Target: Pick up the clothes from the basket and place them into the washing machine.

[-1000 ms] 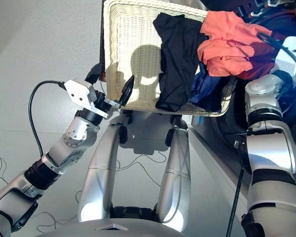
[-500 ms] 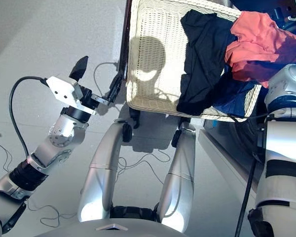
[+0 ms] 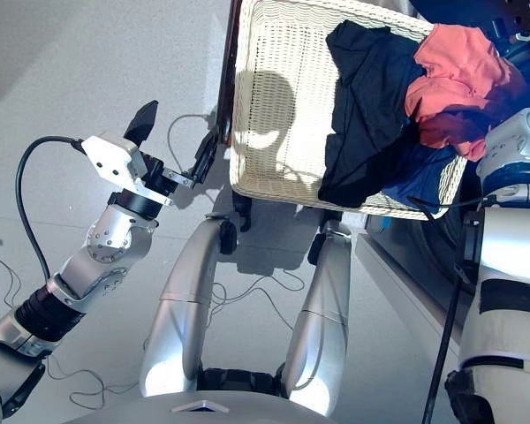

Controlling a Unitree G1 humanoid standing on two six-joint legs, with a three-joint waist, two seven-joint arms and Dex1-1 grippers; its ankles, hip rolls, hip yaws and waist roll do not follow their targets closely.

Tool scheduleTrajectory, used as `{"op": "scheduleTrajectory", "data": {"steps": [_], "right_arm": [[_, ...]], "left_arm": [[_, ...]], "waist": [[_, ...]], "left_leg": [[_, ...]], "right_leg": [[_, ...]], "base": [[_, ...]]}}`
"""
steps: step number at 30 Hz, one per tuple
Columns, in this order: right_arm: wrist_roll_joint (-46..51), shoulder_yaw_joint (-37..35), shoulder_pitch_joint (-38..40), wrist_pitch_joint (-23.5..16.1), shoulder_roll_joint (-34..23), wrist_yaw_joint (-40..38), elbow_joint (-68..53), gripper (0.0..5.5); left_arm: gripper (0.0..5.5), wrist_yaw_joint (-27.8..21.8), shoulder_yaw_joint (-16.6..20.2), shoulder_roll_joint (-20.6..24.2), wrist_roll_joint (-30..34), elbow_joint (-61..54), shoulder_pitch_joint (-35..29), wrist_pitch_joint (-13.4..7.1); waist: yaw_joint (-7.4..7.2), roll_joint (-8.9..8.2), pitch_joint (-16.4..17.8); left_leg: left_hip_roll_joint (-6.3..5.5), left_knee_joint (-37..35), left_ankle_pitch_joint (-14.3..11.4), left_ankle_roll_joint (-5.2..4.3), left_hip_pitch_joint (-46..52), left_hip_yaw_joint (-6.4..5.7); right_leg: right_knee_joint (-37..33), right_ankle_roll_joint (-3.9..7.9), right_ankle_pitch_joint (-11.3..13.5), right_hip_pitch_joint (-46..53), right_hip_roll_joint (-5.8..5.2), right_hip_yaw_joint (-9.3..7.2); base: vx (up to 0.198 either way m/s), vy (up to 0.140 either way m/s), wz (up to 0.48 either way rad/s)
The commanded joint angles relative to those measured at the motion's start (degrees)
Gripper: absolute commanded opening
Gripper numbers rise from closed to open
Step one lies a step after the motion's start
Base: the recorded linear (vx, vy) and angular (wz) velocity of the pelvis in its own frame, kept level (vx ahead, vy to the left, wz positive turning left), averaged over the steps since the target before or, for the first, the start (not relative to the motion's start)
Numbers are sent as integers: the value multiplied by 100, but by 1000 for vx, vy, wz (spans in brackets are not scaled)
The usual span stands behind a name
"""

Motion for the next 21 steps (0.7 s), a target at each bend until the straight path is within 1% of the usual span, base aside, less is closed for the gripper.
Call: {"op": "scheduleTrajectory", "data": {"steps": [1, 5, 6, 7, 8, 9, 11, 12, 13, 14, 17, 21], "right_arm": [[800, -283, 339, -641, -1344, -289, 46, 550], [666, -558, 911, -1025, -456, -448, -704, 550], [566, -573, 1033, -1095, -215, -496, -903, 550], [452, -618, 1156, -1169, 7, -559, -1078, 550], [374, -586, 1231, -1270, 253, -556, -1305, 550], [248, -611, 1362, -1352, 463, -665, -1625, 550], [-245, -565, 1699, -1458, 920, -818, -2377, 550], [-444, -599, 1854, -1503, 1102, -892, -2666, 550], [-720, -609, 1991, -1513, 1299, -996, -3062, 550], [-948, -600, 2151, -1520, 1467, -1074, -3368, 550], [-1679, -589, 2621, -1490, 1967, -1211, -4390, 550], [-2568, -485, 3178, -1360, 2410, -1176, -5277, 550]], "left_arm": [[550, -29, 226, -446, -3, -440, 292, -178], [550, 77, 272, -547, 94, -344, 280, -178], [550, 85, 297, -562, 122, -323, 251, -199], [550, 104, 299, -587, 151, -294, 250, -225], [550, 127, 300, -609, 161, -260, 236, -249], [550, 153, 349, -621, 167, -224, 257, -275], [550, 169, 408, -677, 192, -172, 321, -320], [550, 180, 420, -715, 206, -163, 353, -339], [550, 186, 418, -723, 237, -145, 372, -356], [550, 198, 422, -721, 275, -135, 382, -368], [550, 254, 465, -764, 412, -75, 437, -411], [550, 281, 498, -820, 595, -18, 459, -465]], "waist": [[-360, 251, -269], [-435, 203, -245], [-459, 187, -238], [-473, 173, -230], [-478, 171, -222], [-509, 145, -211], [-552, 116, -194], [-569, 111, -174], [-593, 90, -166], [-610, 78, -146], [-672, 55, -110], [-711, 54, -107]], "left_leg": [[497, -712, 231, -1215, 558, -918], [501, -815, 240, -1196, 686, -876], [498, -859, 297, -1187, 699, -867], [510, -847, 239, -1193, 750, -865], [512, -868, 247, -1189, 781, -854], [517, -895, 299, -1182, 792, -843], [524, -951, 312, -1178, 872, -816], [541, -935, 251, -1182, 922, -804], [537, -972, 312, -1173, 934, -794], [547, -945, 252, -1177, 979, -791], [561, -966, 256, -1164, 1055, -767], [567, -1077, 294, -1146, 1198, -729]], "right_leg": [[-87, -132, 17, 336, 315, -476], [-210, -167, 18, 460, 388, -459], [-266, -177, 77, 471, 402, -449], [-258, -176, 19, 515, 419, -451], [-279, -182, 29, 536, 432, -447], [-326, -185, 87, 551, 443, -436], [-378, -186, 110, 595, 465, -413], [-348, -183, 51, 630, 471, -415], [-395, -184, 116, 640, 472, -412], [-365, -179, 66, 678, 474, -413], [-389, -183, 83, 744, 485, -410], [-455, -177, 112, 827, 498, -397]], "base": [[0, 0, 0], [0, 0, 0], [0, 0, 0], [0, 0, 0], [0, -11, -176], [-25, 1, -202], [-2, 4, -192], [-3, 3, -276], [12, -10, -362], [-12, -8, -357], [0, -2, -299], [0, 2, -44]]}}
